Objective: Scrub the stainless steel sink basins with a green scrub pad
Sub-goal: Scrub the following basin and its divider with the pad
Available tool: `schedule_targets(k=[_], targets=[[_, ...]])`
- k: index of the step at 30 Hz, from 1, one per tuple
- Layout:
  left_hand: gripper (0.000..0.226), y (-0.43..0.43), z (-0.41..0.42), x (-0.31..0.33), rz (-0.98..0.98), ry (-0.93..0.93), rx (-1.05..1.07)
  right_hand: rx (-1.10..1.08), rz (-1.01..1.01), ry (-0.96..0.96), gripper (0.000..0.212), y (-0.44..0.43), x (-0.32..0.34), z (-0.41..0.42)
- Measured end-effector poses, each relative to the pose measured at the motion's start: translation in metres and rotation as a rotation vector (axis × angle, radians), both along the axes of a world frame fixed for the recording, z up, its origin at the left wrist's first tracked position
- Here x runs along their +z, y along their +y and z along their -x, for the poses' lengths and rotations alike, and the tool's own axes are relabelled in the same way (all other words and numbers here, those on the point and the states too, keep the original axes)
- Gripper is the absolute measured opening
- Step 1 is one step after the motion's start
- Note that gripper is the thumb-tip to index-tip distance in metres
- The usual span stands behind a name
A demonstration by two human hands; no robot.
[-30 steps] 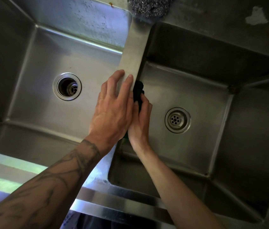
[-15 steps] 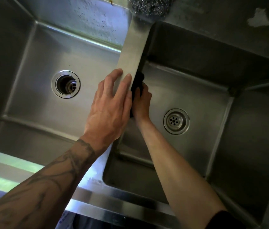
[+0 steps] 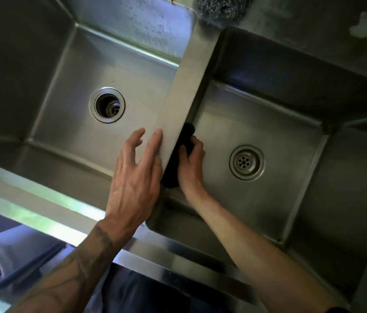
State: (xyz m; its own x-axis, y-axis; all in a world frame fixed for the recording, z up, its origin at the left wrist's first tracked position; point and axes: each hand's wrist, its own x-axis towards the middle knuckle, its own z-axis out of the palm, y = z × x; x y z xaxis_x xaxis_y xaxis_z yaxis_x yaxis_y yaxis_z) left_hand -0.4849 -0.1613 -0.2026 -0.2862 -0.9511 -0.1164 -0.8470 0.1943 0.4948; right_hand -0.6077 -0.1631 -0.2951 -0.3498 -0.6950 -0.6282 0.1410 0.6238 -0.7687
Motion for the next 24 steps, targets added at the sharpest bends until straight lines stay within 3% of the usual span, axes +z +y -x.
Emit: schedule_targets(k=[4, 9, 15, 20, 24], targets=[[0.053, 0.017, -0.002, 0.0, -0.023, -0.027, 0.078, 0.025, 0.193, 0.048, 0.037, 0.024, 0.02, -0.008], [0.052, 0.02, -0.002, -0.002, 0.011, -0.048, 0.112, 0.059, -0.135, -0.061, 0.044, 0.01, 0.0, -0.009], [0.053, 0.021, -0.003, -0.006, 0.03, -0.068, 0.099, 0.096, 0.023, -0.166, 0.033, 0.055, 0.015, -0.018], [0.054, 0.021, -0.004, -0.008, 0.044, -0.07, 0.1, 0.188, -0.221, -0.03, 0.044, 0.032, -0.002, -0.019], [0.054, 0.02, -0.003, -0.009, 0.048, -0.067, 0.091, 0.2, -0.135, -0.133, 0.038, 0.047, 0.01, -0.012]])
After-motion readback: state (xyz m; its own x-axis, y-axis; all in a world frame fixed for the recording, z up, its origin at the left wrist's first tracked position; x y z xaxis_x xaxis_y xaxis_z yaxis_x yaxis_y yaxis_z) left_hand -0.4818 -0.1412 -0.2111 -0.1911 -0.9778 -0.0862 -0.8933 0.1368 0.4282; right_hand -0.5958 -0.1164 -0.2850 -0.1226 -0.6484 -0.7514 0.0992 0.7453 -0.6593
